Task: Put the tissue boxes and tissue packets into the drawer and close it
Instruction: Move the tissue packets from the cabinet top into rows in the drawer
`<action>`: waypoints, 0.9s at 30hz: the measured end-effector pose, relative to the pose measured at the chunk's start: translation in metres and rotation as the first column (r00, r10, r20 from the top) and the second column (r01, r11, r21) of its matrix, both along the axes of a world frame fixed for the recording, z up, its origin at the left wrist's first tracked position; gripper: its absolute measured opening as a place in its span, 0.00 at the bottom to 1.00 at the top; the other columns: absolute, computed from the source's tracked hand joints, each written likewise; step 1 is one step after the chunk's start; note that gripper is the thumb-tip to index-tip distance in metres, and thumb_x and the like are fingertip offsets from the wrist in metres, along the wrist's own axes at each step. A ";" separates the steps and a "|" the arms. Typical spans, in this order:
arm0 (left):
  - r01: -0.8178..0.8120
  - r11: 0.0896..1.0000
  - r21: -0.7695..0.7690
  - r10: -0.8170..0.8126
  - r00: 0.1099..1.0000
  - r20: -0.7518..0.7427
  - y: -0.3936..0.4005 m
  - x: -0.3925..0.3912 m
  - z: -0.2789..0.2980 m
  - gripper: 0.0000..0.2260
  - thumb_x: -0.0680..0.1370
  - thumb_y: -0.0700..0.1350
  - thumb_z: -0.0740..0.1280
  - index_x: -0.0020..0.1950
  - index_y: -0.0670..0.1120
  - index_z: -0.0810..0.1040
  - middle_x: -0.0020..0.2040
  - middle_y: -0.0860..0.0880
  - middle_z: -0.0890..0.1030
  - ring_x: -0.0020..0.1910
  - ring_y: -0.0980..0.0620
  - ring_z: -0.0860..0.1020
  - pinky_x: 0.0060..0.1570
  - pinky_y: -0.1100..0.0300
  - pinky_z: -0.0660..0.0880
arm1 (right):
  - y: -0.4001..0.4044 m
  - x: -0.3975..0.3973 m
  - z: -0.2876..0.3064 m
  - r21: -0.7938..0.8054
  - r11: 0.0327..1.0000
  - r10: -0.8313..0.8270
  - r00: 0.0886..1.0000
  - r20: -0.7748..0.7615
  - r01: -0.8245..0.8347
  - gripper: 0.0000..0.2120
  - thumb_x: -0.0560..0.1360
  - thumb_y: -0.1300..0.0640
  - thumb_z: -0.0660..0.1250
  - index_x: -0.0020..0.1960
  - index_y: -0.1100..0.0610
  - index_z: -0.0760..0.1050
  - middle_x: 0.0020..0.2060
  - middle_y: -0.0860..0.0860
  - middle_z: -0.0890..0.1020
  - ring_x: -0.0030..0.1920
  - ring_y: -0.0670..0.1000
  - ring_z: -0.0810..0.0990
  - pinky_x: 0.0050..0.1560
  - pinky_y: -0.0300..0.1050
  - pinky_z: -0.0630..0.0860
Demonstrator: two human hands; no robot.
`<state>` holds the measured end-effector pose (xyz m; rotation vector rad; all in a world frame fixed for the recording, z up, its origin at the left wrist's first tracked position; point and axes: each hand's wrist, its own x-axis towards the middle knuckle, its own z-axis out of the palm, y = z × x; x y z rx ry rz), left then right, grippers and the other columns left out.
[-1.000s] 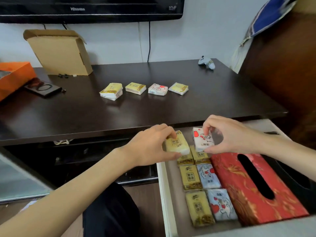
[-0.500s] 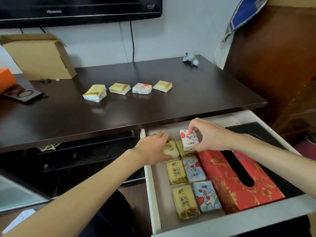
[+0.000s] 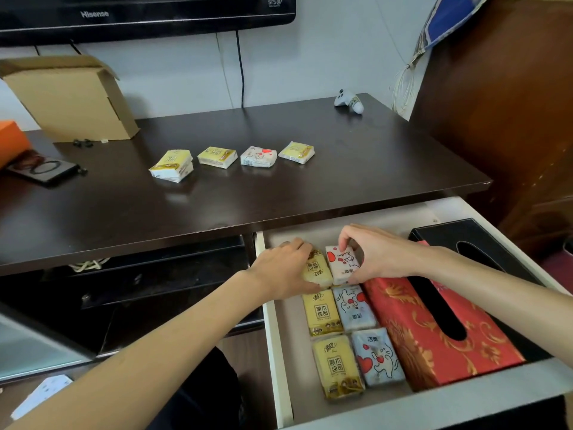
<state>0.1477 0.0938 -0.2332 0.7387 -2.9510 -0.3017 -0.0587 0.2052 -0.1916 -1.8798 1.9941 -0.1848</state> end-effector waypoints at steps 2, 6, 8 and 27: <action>0.005 1.000 0.002 -0.005 1.000 -0.007 0.001 -0.001 -0.002 0.35 0.70 0.65 0.71 0.70 0.51 0.67 0.61 0.52 0.74 0.57 0.52 0.74 0.48 0.58 0.76 | 0.001 0.000 -0.001 -0.004 1.000 0.009 1.000 0.008 -0.009 0.28 0.65 0.48 0.81 0.57 0.45 0.69 0.54 0.40 0.74 0.53 0.45 0.75 0.50 0.48 0.77; 0.008 1.000 0.014 -0.008 1.000 0.000 -0.001 0.000 -0.003 0.36 0.69 0.66 0.71 0.71 0.52 0.66 0.61 0.53 0.74 0.57 0.53 0.74 0.48 0.57 0.76 | -0.001 -0.001 -0.003 -0.001 1.000 0.016 0.999 0.040 -0.016 0.34 0.65 0.49 0.82 0.65 0.46 0.69 0.59 0.41 0.75 0.58 0.44 0.75 0.55 0.47 0.77; 0.006 1.000 0.022 -0.006 1.000 0.010 -0.002 0.000 -0.003 0.36 0.69 0.66 0.71 0.71 0.53 0.66 0.61 0.53 0.74 0.57 0.53 0.73 0.48 0.57 0.76 | -0.002 -0.002 -0.004 0.007 1.000 0.020 0.998 0.052 -0.020 0.38 0.65 0.49 0.82 0.70 0.48 0.68 0.62 0.42 0.74 0.60 0.44 0.74 0.59 0.47 0.77; -0.107 0.991 -0.080 0.083 0.963 -0.256 -0.017 0.047 0.087 0.13 0.78 0.57 0.63 0.58 0.54 0.78 0.51 0.58 0.79 0.50 0.55 0.79 0.46 0.52 0.77 | -0.035 0.009 0.063 -0.349 0.933 -0.007 0.972 0.236 0.091 0.07 0.76 0.45 0.70 0.45 0.46 0.84 0.40 0.41 0.87 0.44 0.42 0.84 0.50 0.50 0.80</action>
